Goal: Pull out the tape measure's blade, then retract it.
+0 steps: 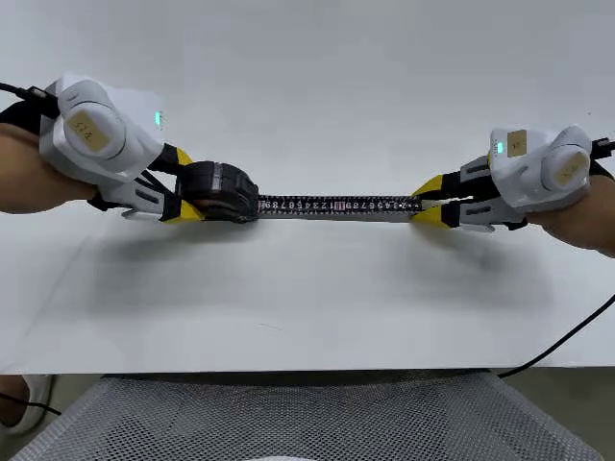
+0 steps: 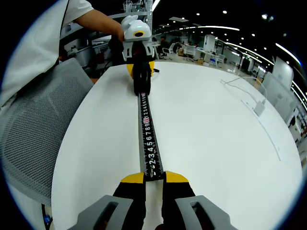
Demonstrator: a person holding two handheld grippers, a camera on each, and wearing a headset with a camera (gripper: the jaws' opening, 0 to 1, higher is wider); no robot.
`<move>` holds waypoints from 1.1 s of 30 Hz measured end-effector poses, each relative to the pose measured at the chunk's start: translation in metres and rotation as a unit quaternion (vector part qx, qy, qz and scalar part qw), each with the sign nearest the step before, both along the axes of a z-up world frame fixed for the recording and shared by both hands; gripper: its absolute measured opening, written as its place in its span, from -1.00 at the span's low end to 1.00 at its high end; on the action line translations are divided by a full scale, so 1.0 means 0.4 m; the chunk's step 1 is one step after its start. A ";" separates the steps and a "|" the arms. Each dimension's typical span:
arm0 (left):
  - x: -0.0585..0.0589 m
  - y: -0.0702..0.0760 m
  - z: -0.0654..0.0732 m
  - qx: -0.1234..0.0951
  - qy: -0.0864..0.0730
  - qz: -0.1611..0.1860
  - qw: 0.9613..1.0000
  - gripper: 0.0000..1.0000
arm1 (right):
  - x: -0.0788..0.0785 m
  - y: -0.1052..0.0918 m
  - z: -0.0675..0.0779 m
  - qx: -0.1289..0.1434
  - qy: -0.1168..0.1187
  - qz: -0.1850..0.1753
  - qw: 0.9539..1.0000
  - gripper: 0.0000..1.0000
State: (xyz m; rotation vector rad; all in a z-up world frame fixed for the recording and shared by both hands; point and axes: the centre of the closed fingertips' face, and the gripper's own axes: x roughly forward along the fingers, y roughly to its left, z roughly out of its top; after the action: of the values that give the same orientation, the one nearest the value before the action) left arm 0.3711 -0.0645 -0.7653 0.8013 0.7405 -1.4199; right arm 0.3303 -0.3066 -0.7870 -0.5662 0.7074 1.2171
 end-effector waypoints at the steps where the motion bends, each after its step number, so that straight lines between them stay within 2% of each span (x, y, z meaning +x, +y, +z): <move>1: 0.000 0.000 0.000 0.000 0.000 0.000 1.000 -0.49 | -0.001 -0.003 0.000 -0.001 0.001 0.000 1.000 -0.85; 33: -0.002 -0.001 0.001 0.002 0.000 0.002 1.000 -0.49 | -0.021 -0.090 -0.005 -0.032 0.023 -0.009 0.999 -0.85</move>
State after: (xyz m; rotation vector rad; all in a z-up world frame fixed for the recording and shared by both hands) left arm 0.3702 -0.0647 -0.7650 0.8031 0.7459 -1.4161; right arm 0.3220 -0.3425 -0.7889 -0.5847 0.7903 1.1973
